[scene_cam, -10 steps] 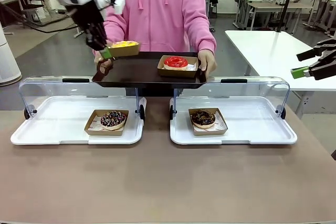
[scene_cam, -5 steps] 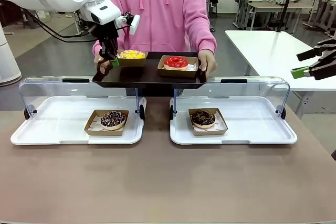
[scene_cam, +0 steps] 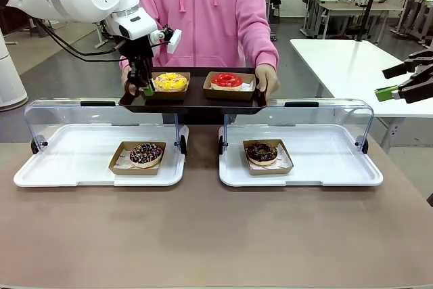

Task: Provide the desired donut to the person.
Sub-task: Place the picked Paper togo box onto the Handle tray extended by the person.

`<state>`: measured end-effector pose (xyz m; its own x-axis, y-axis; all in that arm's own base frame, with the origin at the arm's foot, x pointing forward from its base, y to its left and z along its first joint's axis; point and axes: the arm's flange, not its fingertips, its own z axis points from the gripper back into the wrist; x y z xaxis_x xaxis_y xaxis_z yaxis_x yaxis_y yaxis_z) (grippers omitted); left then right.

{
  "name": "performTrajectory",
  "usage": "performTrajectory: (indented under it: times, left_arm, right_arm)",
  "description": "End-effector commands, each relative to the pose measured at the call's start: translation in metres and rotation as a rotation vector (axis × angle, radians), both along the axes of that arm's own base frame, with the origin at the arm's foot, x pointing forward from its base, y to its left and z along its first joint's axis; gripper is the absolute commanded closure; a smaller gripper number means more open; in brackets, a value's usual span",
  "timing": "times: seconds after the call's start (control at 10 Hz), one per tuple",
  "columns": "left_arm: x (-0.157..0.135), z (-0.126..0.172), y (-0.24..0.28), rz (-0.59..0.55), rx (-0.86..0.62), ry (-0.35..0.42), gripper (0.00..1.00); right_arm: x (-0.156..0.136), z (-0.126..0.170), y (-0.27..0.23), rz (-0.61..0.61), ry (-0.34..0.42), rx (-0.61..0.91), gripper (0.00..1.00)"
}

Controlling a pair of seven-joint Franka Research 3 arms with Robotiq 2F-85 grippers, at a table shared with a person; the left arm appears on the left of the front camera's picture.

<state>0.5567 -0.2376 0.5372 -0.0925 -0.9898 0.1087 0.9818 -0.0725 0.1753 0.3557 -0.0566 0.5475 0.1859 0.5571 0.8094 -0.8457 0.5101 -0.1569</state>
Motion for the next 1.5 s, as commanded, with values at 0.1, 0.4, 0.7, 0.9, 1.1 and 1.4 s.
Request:
performTrajectory:
  times: [0.1, 0.4, 0.7, 0.9, 1.1, 1.4]
  left_arm:
    - [-0.004, 0.015, 0.001, 0.039, -0.044, 0.068, 0.0]
    - [-0.006, 0.02, 0.001, 0.055, -0.034, 0.106, 0.02]
    - [-0.009, 0.025, 0.006, 0.056, -0.035, 0.12, 0.0]
    - [-0.015, 0.019, 0.01, 0.028, -0.034, 0.14, 0.0]
    - [-0.03, 0.006, 0.013, -0.033, -0.035, 0.221, 0.0]
    - [-0.011, 0.015, 0.007, 0.03, -0.016, 0.135, 0.0]
  right_arm:
    - [0.001, -0.002, 0.001, 0.006, 0.002, 0.005, 0.0]
    - [0.001, -0.002, 0.001, 0.006, 0.002, 0.005, 0.0]
    - [0.001, -0.002, 0.001, 0.006, 0.002, 0.005, 0.0]
    - [0.001, -0.002, 0.001, 0.006, 0.002, 0.005, 0.0]
    - [0.001, -0.002, 0.001, 0.006, 0.002, 0.005, 0.0]
    - [0.001, -0.002, 0.001, 0.006, 0.002, 0.005, 0.0]
